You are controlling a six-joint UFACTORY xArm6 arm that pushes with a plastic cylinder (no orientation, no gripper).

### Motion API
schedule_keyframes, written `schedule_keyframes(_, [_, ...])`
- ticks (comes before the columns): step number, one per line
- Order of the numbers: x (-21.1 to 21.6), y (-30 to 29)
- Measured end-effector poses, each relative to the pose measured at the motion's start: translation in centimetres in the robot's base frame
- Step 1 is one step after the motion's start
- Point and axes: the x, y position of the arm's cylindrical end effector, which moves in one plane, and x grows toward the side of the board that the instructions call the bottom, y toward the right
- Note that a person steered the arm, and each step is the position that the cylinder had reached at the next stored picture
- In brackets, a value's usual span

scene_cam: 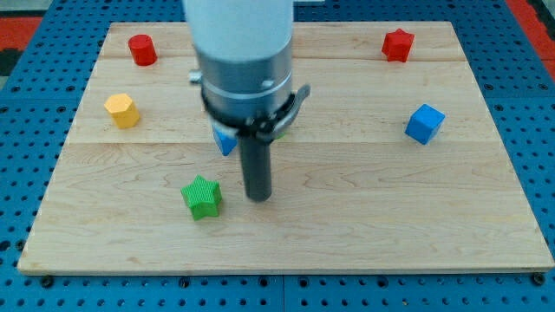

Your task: Move the blue triangle towards the top left of the green star

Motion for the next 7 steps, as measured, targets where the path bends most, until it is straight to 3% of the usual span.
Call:
schedule_keyframes(1, [-3.6, -0.2])
schedule_keyframes(3, [-6.9, -1.0])
schedule_keyframes(4, [-8.5, -4.5])
schedule_keyframes(7, [-5.4, -9.6])
